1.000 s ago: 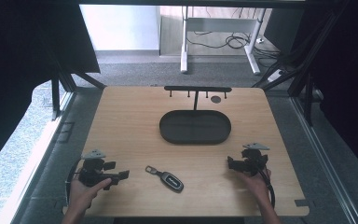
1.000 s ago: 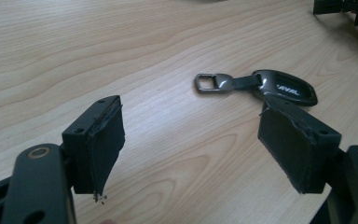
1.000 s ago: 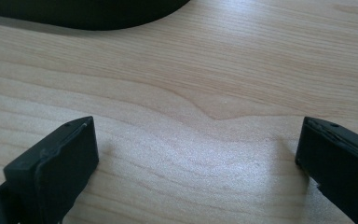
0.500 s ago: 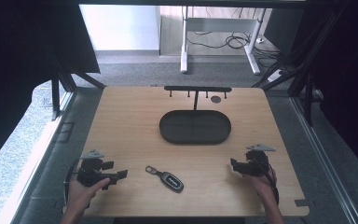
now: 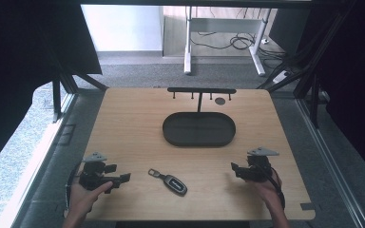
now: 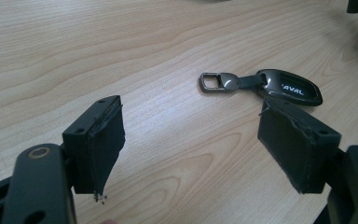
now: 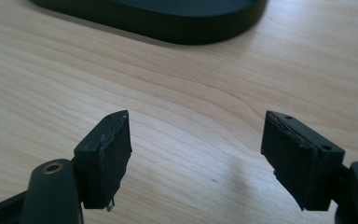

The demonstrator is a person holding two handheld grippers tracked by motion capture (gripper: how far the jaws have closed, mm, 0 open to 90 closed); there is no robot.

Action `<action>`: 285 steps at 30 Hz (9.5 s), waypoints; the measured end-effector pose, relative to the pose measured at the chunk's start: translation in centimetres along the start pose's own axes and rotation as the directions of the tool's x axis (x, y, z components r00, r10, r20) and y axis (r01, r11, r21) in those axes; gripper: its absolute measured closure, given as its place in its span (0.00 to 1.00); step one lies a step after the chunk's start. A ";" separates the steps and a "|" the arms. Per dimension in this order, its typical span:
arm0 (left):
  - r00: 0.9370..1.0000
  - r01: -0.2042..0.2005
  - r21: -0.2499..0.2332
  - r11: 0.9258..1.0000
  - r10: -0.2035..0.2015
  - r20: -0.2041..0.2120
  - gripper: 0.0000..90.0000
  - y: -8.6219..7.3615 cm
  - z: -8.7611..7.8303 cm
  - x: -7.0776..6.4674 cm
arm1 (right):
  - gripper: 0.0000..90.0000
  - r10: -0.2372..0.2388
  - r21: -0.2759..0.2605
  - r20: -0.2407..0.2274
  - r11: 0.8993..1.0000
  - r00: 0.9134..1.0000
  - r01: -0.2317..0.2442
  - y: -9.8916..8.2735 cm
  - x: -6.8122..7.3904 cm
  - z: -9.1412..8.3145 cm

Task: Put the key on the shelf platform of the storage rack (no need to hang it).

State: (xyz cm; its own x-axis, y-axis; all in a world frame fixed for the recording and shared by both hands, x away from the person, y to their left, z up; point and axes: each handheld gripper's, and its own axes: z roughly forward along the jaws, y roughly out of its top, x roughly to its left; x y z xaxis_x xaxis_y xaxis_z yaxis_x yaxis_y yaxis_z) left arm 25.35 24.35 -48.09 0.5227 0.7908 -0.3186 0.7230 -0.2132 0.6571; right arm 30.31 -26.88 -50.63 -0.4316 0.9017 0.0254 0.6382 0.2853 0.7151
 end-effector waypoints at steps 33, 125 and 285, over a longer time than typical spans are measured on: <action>1.000 -0.004 -0.013 1.000 0.004 0.011 0.25 0.3 -0.5 -0.1 | 0.36 -0.252 0.087 -0.216 0.957 0.943 0.276 9.3 8.0 -1.1; 1.000 -0.015 -0.010 1.000 0.015 0.017 0.25 0.4 -0.3 -0.1 | 0.55 -0.385 0.289 -0.465 0.785 0.797 0.548 7.7 20.4 7.5; 1.000 0.001 -0.020 1.000 0.000 0.017 0.26 0.3 -0.6 0.3 | 0.55 -0.133 0.337 0.005 0.933 0.991 0.124 16.3 4.9 15.4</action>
State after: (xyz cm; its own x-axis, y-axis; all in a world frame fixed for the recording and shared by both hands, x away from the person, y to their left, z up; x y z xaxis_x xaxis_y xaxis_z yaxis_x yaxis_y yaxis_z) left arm 25.50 24.86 -47.61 0.5303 0.7807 -0.3307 0.7142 -0.2011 0.6704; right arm 48.42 -12.77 -49.62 -0.5094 0.8574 -0.0737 0.7570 0.4872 0.4354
